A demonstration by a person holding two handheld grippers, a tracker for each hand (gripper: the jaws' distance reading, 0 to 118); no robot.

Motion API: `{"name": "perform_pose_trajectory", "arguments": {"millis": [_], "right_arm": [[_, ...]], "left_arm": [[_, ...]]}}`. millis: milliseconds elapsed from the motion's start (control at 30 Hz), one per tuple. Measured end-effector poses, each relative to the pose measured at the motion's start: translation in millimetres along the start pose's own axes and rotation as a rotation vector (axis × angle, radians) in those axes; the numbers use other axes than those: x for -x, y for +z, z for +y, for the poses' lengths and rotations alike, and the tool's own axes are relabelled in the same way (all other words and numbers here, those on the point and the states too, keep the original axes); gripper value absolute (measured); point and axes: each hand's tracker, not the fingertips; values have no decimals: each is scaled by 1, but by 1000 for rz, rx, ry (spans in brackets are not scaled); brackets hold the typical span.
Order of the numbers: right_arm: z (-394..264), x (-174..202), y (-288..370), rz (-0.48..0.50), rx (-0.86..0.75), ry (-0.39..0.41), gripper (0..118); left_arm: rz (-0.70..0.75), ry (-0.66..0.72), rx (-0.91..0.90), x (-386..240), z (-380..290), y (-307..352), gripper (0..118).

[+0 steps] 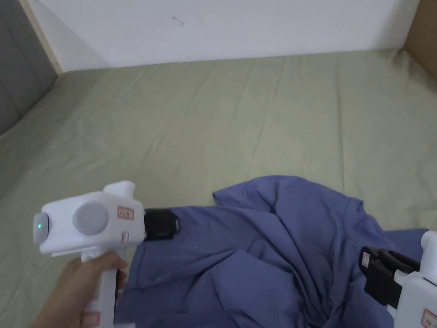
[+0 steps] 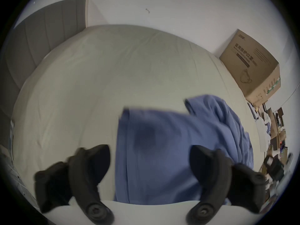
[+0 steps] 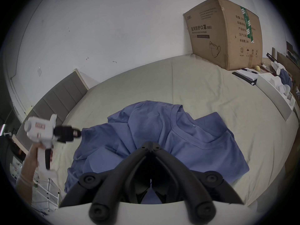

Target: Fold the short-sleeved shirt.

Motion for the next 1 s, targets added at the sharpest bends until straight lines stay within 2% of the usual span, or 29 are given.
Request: {"name": "perform_pose_trajectory", "arguments": {"millis": [33, 133, 233, 267, 333, 367, 433, 467, 500, 533, 700, 800, 867, 933, 967, 1000], "right_arm": [[0, 0, -2, -1, 5, 3, 0], [0, 0, -10, 1, 22, 6, 0], [-3, -1, -18, 1, 45, 4, 0], [-3, -1, -21, -1, 52, 4, 0], [-5, -2, -25, -3, 64, 3, 0], [-5, -2, -26, -2, 73, 4, 0], [-6, -1, -28, -1, 78, 9, 0], [-6, -1, -29, 0, 82, 11, 0], [-6, 0, -30, 0, 85, 13, 0], [-7, 1, -31, 0, 86, 13, 0], [5, 6, -31, 34, 103, 24, 0], [26, 3, -39, 121, 92, 10, 0], [45, 6, -50, 154, 92, 73, 0], [69, 14, -67, 138, 109, 175, 0], [82, 20, -80, 131, 119, 236, 3], [94, 23, -95, 134, 118, 269, 27]], "left_arm": [[12, 0, -30, 1, 12, -6, 104], [68, 12, -6, -3, 41, -33, 105], [81, 2, 111, -7, 41, -66, 104], [93, -6, 141, -10, 36, -78, 103], [167, -73, 188, -17, 21, -91, 89], [184, -139, 101, -23, 14, -85, 87], [182, -117, 115, -32, 18, -75, 64], [189, -135, 116, -26, 24, -78, 46], [189, -144, 113, -26, 27, -78, 22], [194, -149, 111, -26, 28, -78, 3], [166, -106, 100, -19, 28, -70, 3], [125, -113, 81, -19, 25, -51, 3], [103, -115, 40, -16, 23, -36, 3], [76, -107, 12, -14, 20, -21, 3], [58, -105, -3, -13, 17, -13, 3], [43, -108, -13, -13, 15, -5, 3]]}}
